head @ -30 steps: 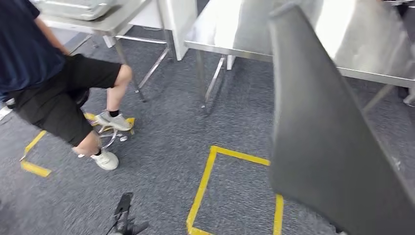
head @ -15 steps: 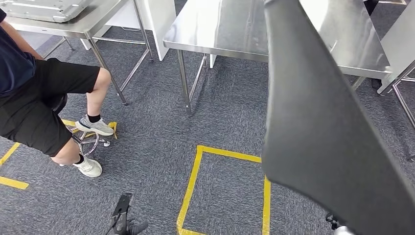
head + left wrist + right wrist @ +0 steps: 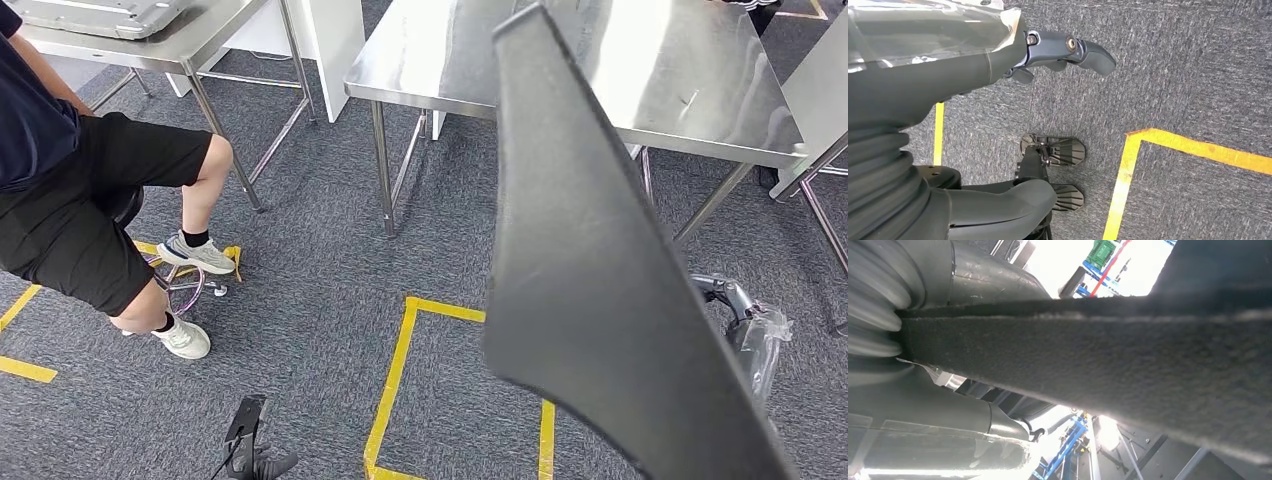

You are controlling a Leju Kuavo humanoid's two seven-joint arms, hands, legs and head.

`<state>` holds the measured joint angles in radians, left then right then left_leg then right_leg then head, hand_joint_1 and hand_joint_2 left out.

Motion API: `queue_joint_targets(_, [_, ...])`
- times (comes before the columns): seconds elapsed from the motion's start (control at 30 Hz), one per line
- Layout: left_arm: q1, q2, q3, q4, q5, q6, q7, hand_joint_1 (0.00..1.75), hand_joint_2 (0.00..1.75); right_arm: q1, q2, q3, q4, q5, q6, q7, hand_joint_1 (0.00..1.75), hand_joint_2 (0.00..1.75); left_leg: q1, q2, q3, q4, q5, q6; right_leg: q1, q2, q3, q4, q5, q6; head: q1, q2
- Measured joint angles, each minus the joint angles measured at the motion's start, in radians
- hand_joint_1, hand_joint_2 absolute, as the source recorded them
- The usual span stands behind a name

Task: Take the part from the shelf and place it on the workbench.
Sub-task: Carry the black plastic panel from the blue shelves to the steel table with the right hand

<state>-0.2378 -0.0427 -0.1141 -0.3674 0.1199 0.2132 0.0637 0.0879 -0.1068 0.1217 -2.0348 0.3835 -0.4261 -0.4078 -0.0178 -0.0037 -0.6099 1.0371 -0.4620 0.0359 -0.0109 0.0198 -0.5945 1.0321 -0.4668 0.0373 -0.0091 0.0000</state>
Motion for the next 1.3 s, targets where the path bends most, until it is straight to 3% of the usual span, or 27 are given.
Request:
queue_joint_targets(0.73, [0.0,0.0,0.016,0.0,-0.013,-0.004,0.0,0.0,1.75,0.0,0.0,0.0,0.0,-0.003,0.017,0.002,1.75,1.75,0.0,0.0,0.0,0.0,0.0,0.0,-0.001,0.0,0.0,0.0,0.0,0.0,0.0,0.0])
queue_joint_targets(1.0, [-0.001,-0.002,0.016,-0.002,-0.017,-0.006,0.0,0.0,1.75,0.002,0.0,0.0,-0.002,-0.01,0.018,0.002,1.75,1.75,-0.004,0.005,0.005,-0.009,0.003,0.022,-0.012,0.001,-0.002,-0.005,0.004,0.014,-0.001,0.0])
queue_joint_targets(1.07, [-0.002,-0.004,0.017,-0.004,-0.021,-0.006,0.0,0.0,1.75,0.002,-0.002,0.0,-0.005,-0.013,0.018,0.001,1.75,1.75,0.002,0.017,0.017,-0.031,0.015,0.033,-0.004,-0.003,-0.03,0.046,-0.023,0.012,0.002,0.0])
queue_joint_targets(1.17, [-0.001,-0.007,0.019,-0.005,-0.025,-0.008,0.0,0.0,1.75,0.005,-0.004,0.0,-0.006,-0.016,0.019,-0.001,1.75,1.75,0.004,0.037,0.02,-0.041,0.019,0.038,0.001,-0.007,-0.126,0.233,-0.096,0.001,0.006,0.0])
queue_joint_targets(1.2, [0.0,-0.007,0.019,-0.005,-0.025,-0.008,0.0,0.0,1.75,0.007,-0.004,-0.001,-0.005,-0.016,0.019,-0.002,1.75,1.75,0.004,0.045,0.02,-0.04,0.019,0.038,-0.001,-0.008,-0.143,0.265,-0.103,0.005,0.006,0.0])
queue_joint_targets(1.23, [0.0,-0.008,0.02,-0.005,-0.025,-0.009,0.0,0.0,1.75,0.009,-0.004,-0.001,-0.005,-0.016,0.019,-0.002,1.75,1.75,0.005,0.052,0.02,-0.04,0.017,0.036,-0.005,-0.011,-0.14,0.258,-0.094,0.013,0.006,0.0])
queue_joint_targets(1.3, [0.0,-0.009,0.024,-0.005,-0.027,-0.009,0.0,0.0,1.75,0.008,-0.004,-0.001,-0.005,-0.016,0.02,-0.002,1.75,1.75,0.009,0.068,0.02,-0.033,0.011,0.026,-0.012,-0.043,-0.072,0.129,-0.043,0.036,0.007,0.0])
